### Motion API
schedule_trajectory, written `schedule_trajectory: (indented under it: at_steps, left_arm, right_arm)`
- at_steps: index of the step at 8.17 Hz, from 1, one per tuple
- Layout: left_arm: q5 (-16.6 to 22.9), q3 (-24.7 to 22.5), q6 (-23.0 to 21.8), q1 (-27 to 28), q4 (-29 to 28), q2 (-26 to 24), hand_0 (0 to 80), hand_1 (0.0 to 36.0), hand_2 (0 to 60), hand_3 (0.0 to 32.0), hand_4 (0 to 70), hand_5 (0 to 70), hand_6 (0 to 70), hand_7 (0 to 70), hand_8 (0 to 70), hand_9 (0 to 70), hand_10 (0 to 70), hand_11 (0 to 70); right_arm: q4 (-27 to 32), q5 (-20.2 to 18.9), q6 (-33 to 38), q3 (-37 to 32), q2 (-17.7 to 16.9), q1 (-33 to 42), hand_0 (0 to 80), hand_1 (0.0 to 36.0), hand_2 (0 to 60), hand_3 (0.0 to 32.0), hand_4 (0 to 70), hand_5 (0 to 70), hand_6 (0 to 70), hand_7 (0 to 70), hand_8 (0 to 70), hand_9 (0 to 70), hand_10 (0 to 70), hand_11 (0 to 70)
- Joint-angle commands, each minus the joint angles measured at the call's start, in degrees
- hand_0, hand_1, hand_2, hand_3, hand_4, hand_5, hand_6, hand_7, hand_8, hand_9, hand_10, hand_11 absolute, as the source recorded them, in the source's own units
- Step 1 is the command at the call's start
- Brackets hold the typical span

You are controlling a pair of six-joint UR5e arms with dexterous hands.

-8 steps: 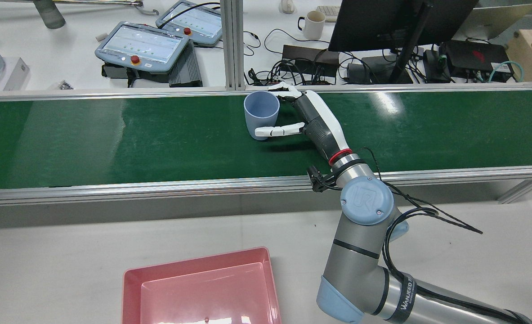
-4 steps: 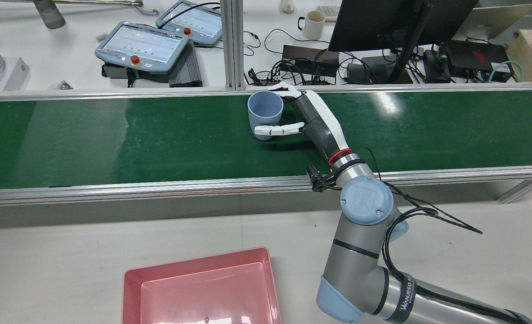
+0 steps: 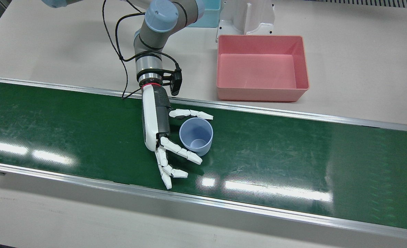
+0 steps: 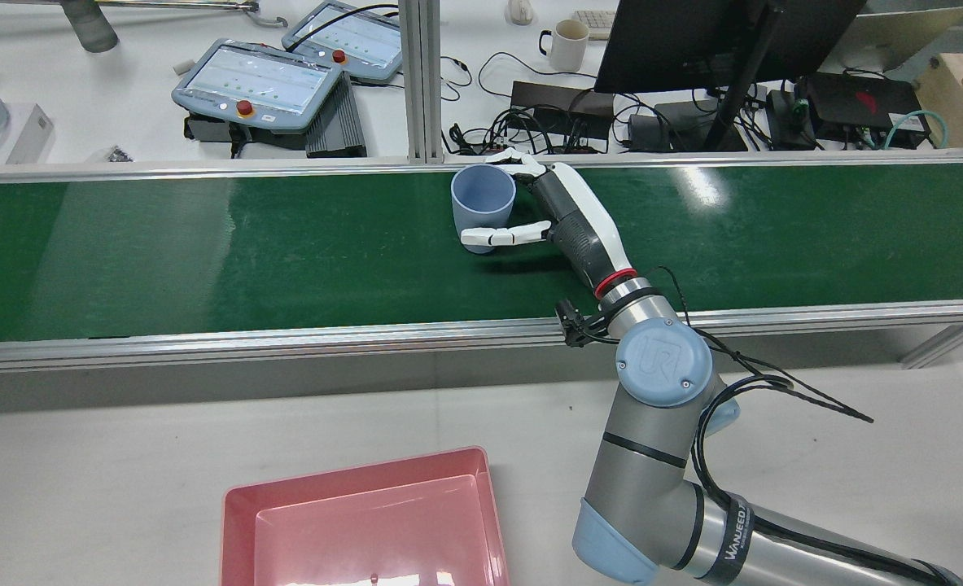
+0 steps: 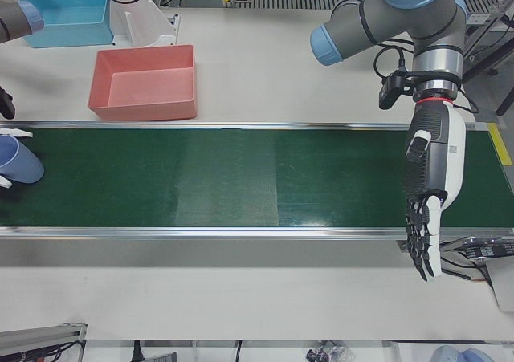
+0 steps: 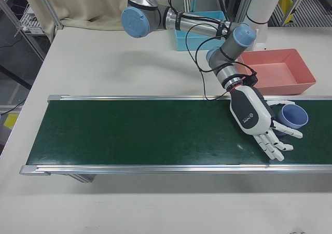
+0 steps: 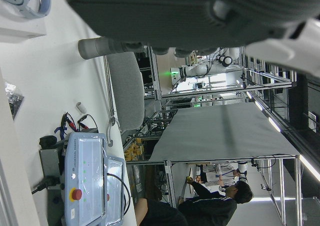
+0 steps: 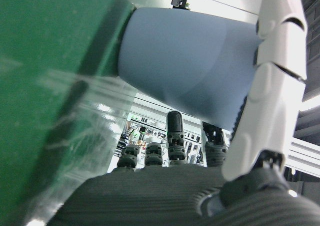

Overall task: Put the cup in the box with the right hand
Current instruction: 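Close the right hand fingers around the blue cup's side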

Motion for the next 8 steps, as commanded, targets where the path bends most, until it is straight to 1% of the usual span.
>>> schedule_trajectory:
  at_steps: [1, 6, 8]
  left_arm:
    - [-0.09, 0.00, 0.00, 0.00, 0.00, 0.00, 0.0, 0.0, 0.0, 0.0, 0.0, 0.0, 0.0, 0.0, 0.0, 0.0, 0.0, 0.0]
    - [0.00, 0.00, 0.00, 0.00, 0.00, 0.00, 0.0, 0.0, 0.0, 0.0, 0.0, 0.0, 0.0, 0.0, 0.0, 0.0, 0.0, 0.0]
    - [0.00, 0.00, 0.00, 0.00, 0.00, 0.00, 0.0, 0.0, 0.0, 0.0, 0.0, 0.0, 0.0, 0.0, 0.0, 0.0, 0.0, 0.0]
  right_arm:
    - [0.00, 0.52, 0.00, -0.03, 0.00, 0.01, 52.3, 17.2, 13.4, 0.0, 26.6, 5.4, 8.1, 37.7, 3.1, 11.2, 5.1, 9.1]
    - [0.09, 0.52, 0.00, -0.03, 0.00, 0.01, 52.3, 17.5, 14.5, 0.0, 27.4, 5.4, 8.4, 37.8, 2.9, 10.9, 5.1, 9.2]
    - [0.53, 0.70, 0.00, -0.03, 0.00, 0.01, 52.4, 17.3, 13.9, 0.0, 27.9, 5.4, 8.6, 38.6, 2.9, 11.1, 5.2, 9.3]
